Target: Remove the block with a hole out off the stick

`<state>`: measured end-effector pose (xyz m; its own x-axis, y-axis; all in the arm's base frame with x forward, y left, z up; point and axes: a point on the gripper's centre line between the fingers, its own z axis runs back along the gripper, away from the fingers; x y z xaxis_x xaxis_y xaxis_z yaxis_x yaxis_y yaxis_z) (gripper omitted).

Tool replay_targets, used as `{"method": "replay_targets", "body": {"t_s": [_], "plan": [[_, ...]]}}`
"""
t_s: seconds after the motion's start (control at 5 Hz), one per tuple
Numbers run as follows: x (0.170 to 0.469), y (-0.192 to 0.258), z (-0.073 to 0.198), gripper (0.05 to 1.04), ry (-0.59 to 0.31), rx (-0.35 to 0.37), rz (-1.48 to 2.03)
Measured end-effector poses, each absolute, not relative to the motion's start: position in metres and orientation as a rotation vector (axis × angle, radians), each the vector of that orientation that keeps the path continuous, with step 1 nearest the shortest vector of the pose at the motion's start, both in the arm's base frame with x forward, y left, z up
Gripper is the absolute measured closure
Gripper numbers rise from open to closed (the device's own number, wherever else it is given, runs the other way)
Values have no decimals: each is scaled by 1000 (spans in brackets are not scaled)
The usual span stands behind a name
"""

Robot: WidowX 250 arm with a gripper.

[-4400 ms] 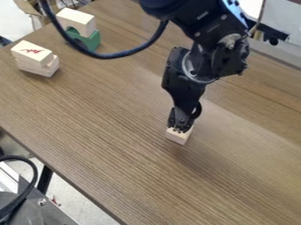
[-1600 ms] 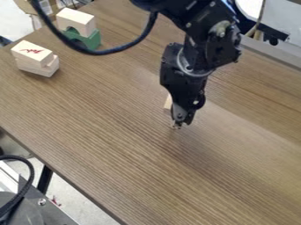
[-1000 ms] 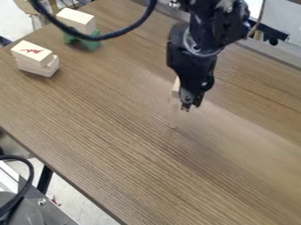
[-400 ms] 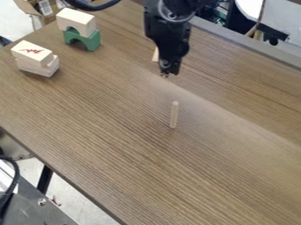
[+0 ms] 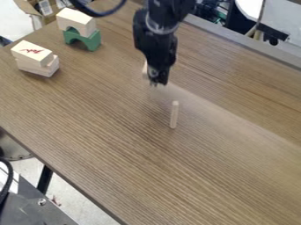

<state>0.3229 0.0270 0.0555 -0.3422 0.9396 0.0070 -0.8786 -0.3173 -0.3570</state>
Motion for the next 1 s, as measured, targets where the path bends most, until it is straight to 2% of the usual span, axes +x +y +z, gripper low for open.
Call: {"method": "replay_targets", "body": {"t_s": [0.2,0.4,0.6,0.8,1.0], "plan": [[322,23,38,524,-302,-218,1885],[323,18,30,442,-269,-226,1869],[322,17,30,155,-260,-230,1861],[320,15,38,81,-284,-224,1846],[321,16,70,85,-373,-249,1829]]}}
